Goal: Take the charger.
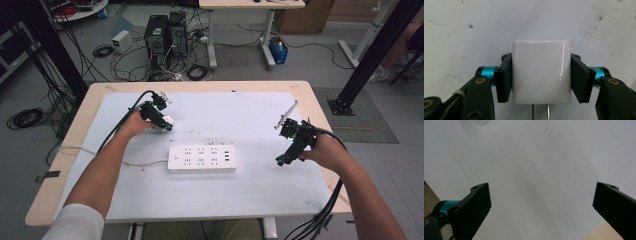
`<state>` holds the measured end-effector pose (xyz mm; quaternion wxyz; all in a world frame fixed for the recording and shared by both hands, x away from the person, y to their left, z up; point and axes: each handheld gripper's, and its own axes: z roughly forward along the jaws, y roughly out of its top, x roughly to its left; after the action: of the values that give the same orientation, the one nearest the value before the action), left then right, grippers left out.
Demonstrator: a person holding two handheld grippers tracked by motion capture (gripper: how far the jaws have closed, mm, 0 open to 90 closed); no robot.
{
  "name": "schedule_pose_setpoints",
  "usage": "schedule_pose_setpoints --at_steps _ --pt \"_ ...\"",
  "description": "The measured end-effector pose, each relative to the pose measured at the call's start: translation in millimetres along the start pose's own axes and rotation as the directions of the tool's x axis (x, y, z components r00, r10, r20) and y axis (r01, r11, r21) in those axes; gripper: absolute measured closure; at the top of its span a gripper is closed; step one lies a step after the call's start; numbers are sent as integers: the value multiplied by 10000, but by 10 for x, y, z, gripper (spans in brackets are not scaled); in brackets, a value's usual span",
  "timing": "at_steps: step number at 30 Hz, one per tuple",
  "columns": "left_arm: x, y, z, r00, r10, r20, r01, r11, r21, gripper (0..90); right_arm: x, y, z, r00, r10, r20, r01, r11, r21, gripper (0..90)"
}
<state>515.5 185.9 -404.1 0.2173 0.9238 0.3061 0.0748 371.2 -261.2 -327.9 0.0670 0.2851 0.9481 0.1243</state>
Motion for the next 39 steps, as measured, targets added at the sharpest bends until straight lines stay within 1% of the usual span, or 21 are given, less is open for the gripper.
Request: schedule_pose_setpoints --at_steps 1,2,3,4,5,9,10,11,12,13,14,16,17,18,20,23,26,28,30,35,39 --pt "-18 7 -41 10000 -54 18 54 9999 -158 425 -2 -1 2 10000 -42 -2 42 10000 -5 11" --pt "-18 7 -41 10000 -54 18 54 9999 -158 425 -2 -1 2 10000 -42 -2 42 10000 -5 11" --pt "-54 24 -138 10000 -49 -75 47 9995 -313 425 -10 -4 10 10000 -7 78 7 10000 -6 11" --pt "-54 24 -138 10000 -49 -75 47 9995 -313 425 -10 -4 10 10000 -7 78 7 10000 -6 11" --pt "-88 31 -243 9999 -13 -153 6 9989 -462 425 -18 -3 11 9998 89 175 -89 10000 -15 11" --pt "-180 27 -463 9998 -20 -182 6 9970 -772 425 -14 6 -3 9994 202 273 -198 9997 -134 11" --pt "-180 27 -463 9998 -20 -182 6 9970 -772 425 -9 11 -5 9993 230 301 -224 9996 -193 11" --pt "-210 25 -518 9998 45 -211 -62 9967 -809 425 -9 11 -5 9993 230 301 -224 9996 -193 11" --pt "-276 18 -623 9996 123 -254 -145 9959 -891 425 7 14 -15 9988 281 392 -272 9994 -230 11" --pt "-308 14 -674 9994 219 -269 -243 9954 -926 425 13 16 -18 9987 296 413 -287 9993 -231 11" --pt "-308 14 -674 9994 219 -269 -243 9954 -926 425 13 16 -18 9987 296 413 -287 9993 -231 11" --pt "-407 -2 -811 9989 351 -300 -380 9939 -1032 425 40 19 -20 9982 304 522 -290 9992 -261 11" --pt "-407 -2 -811 9989 351 -300 -380 9939 -1032 425 45 22 -21 9982 260 535 -246 9993 -268 11" --pt "-472 -23 -897 9986 419 -316 -452 9930 -1089 425 55 25 -20 9982 264 531 -250 9993 -272 11" --pt "-548 -60 -984 9981 517 -339 -554 9914 -1187 425 70 33 -18 9982 276 531 -261 9992 -287 11" --pt "-644 -121 -1065 9974 613 -386 -659 9889 -1331 425 99 49 -16 9982 275 525 -257 9991 -348 11" --pt "-684 -149 -1088 9973 607 -421 -660 9881 -1386 425 119 65 -11 9985 227 496 -209 9991 -372 11" --pt "-790 -236 -1156 9976 552 -424 -613 9856 -1578 425 153 96 -12 9987 176 477 -158 9992 -375 11" --pt "-848 -273 -1196 9973 572 -465 -641 9845 -1633 425 172 114 -22 9990 85 438 -65 9990 -453 11" --pt "-938 -341 -1311 9962 673 -550 -757 9827 -1690 425 172 156 -13 9991 32 423 -10 9986 -521 11" --pt "-956 -373 -1363 9963 640 -581 -735 9810 -1796 425 180 194 13 9990 29 439 -8 9988 -480 11"
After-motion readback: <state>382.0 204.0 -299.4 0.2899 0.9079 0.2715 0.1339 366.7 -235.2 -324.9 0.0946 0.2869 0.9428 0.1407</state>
